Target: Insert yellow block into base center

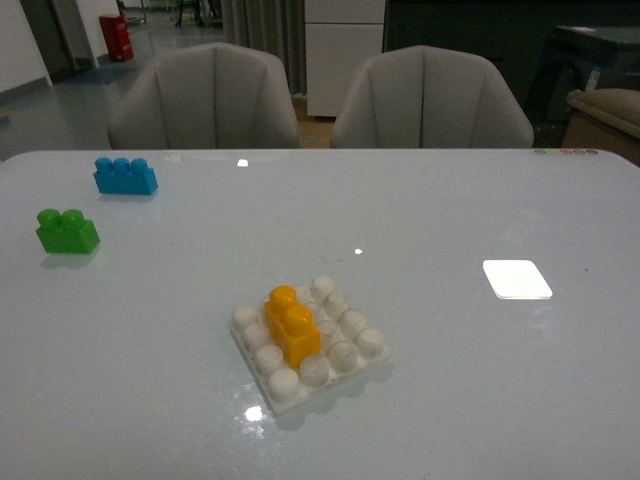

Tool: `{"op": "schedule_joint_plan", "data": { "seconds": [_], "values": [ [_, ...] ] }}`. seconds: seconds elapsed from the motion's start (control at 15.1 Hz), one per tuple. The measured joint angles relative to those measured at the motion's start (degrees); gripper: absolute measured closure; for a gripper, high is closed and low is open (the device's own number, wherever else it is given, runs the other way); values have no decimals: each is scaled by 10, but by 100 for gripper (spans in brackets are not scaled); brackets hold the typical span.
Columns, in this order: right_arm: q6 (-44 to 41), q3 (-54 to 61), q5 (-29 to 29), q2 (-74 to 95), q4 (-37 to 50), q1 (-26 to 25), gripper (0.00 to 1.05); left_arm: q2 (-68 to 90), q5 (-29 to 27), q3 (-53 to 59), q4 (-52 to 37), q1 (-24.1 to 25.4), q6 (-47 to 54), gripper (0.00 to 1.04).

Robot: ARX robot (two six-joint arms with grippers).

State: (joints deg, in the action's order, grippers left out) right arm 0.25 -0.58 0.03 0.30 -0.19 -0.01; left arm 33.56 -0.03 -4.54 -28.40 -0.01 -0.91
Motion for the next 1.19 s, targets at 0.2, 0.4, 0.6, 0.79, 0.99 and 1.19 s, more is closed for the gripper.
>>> {"op": "schedule_joint_plan", "data": {
  "seconds": [0.2, 0.4, 0.6, 0.79, 0.99, 1.19],
  "values": [
    [0, 0, 0, 0, 0, 0, 6, -54, 0, 16, 36, 0, 0, 103],
    [0, 0, 0, 0, 0, 0, 6, -94, 0, 39, 44, 0, 0, 103],
    [0, 0, 0, 0, 0, 0, 6, -145, 0, 39, 90, 0, 1, 103],
    [0, 0, 0, 0, 0, 0, 6, -184, 0, 39, 132, 0, 1, 103],
    [0, 0, 0, 0, 0, 0, 6, -238, 0, 39, 184, 0, 1, 103],
    [0, 0, 0, 0, 0, 0, 6, -330, 1, 38, 274, 0, 1, 103]
  ]
}}
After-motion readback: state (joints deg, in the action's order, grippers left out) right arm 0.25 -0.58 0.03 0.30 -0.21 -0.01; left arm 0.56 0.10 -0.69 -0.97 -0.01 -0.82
